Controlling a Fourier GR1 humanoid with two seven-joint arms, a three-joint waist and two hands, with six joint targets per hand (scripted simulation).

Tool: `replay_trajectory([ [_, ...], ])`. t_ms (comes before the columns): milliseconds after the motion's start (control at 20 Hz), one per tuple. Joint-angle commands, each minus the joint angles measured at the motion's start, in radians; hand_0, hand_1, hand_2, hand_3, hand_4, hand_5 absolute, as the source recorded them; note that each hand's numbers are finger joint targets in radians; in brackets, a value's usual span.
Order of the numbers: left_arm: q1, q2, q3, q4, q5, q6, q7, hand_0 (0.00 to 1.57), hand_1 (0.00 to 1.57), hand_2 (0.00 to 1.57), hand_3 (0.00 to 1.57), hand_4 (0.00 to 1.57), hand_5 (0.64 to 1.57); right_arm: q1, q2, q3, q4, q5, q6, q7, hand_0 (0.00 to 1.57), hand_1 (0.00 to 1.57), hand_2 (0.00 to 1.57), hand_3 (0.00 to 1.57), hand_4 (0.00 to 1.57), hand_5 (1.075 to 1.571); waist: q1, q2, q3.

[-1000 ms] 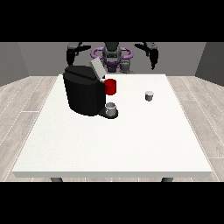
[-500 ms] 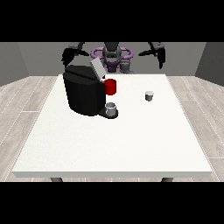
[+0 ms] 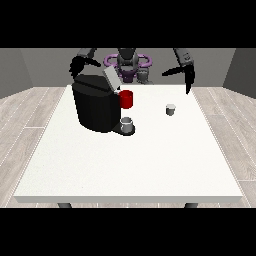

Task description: Insert the coffee pod into the coffee machine and close the lid

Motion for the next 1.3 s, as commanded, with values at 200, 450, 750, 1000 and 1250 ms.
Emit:
replay_trajectory([
  [200,-0.109,0.063,0.046,0.266,-0.049,-0.001,-0.081,0.0,0.0,0.0,0.0,0.0,1.571,-0.043,0.017,0.056,-0.045,0.027,-0.019,0.017,0.0,0.0,0.0,0.0,0.34,1.571,-0.038,0.108,-0.0005],
  [450,-0.171,0.054,-0.006,0.334,-0.131,0.032,-0.082,0.0,0.0,0.0,0.0,0.0,1.571,-0.065,0.017,0.04,0.016,0.024,-0.055,0.037,0.0,0.0,0.0,0.0,0.4,1.571,-0.022,0.097,-0.0001],
  [750,-0.222,0.051,-0.049,0.389,-0.193,0.025,-0.046,0.0,0.0,0.2,0.0,0.0,1.571,-0.12,-0.014,-0.016,0.119,0.017,-0.045,0.038,0.0,0.0,0.0,0.0,0.41,1.571,0.003,0.093,0.0001],
  [1000,-0.247,0.047,-0.05,0.489,-0.251,0.085,-0.117,0.45,0.45,0.61,0.3,0.0,1.571,-0.123,-0.005,0.021,0.11,0.072,-0.079,0.072,0.0,0.0,0.0,0.0,0.42,1.571,-0.01,0.109,-0.0002],
  [1250,-0.292,0.072,-0.081,0.533,-0.321,0.117,-0.108,0.62,0.62,0.74,0.48,0.0,1.571,-0.143,0.017,0.061,0.122,0.076,-0.128,0.021,0.0,0.0,0.0,0.0,0.43,1.571,-0.02,0.144,0.0],
])
